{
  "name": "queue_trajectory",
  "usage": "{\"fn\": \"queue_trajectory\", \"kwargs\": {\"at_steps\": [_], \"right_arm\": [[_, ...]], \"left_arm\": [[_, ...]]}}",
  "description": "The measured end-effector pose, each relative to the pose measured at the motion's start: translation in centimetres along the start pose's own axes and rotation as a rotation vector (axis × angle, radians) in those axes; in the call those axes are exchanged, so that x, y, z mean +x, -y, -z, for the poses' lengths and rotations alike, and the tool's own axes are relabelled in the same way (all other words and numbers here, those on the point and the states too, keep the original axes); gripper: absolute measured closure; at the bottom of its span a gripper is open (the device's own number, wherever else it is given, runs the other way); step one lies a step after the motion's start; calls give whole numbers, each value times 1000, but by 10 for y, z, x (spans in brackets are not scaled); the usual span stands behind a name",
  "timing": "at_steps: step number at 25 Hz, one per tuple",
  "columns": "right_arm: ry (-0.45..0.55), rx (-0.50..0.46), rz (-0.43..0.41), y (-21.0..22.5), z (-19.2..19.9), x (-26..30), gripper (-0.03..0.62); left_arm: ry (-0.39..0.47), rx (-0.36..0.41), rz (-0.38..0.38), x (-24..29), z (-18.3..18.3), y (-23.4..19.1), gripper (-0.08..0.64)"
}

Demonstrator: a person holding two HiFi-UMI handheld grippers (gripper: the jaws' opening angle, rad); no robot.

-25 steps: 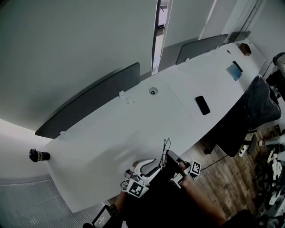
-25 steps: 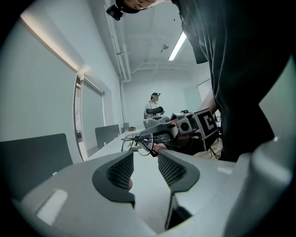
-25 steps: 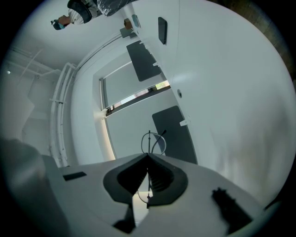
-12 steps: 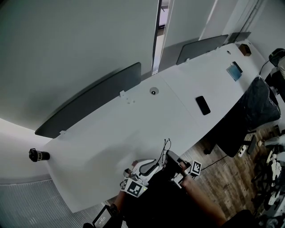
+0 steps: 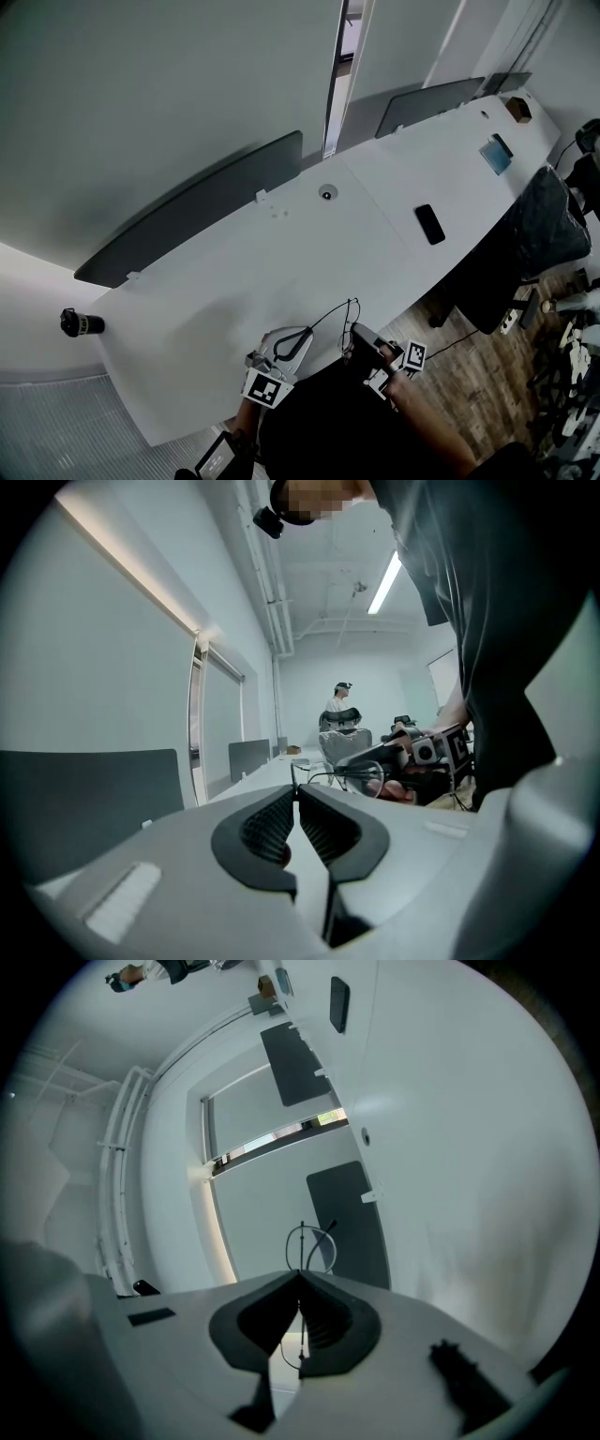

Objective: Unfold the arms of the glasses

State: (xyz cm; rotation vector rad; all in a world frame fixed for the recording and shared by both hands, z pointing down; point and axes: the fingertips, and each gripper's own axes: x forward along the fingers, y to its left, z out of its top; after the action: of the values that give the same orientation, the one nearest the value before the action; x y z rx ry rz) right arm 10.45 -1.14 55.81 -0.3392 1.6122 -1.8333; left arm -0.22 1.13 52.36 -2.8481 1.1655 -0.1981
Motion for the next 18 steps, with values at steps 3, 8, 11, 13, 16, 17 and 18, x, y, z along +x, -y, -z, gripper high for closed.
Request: {"fn": "queue_trajectory", "kwargs": {"at_steps": [3,8,11,13,16,17,18], "right_arm": [[-54,-3,-2,-2,8,1,583],[-146,19,-23,-7,24,7,583],[-201,30,-39,-11,36,10,583],[-228,46,-43,-14,43,13,583],[-250,62,-61,-18,49,16,583],[-248,66,-63,-19,50,16,583],[-241,68,-61,-18,49,16,583]], "left_arm": [[13,-34,-74,-5,-1,-22,535],[-27,-95,-169,-14,3,-56,525],[-30,-78,-194,-16,0,-70,517],[-29,-67,-201,-17,-1,-74,515],[-24,-61,-207,-19,-1,-76,515],[-26,-61,-209,-21,0,-76,515],[-29,-63,-210,-22,2,-75,515]]}}
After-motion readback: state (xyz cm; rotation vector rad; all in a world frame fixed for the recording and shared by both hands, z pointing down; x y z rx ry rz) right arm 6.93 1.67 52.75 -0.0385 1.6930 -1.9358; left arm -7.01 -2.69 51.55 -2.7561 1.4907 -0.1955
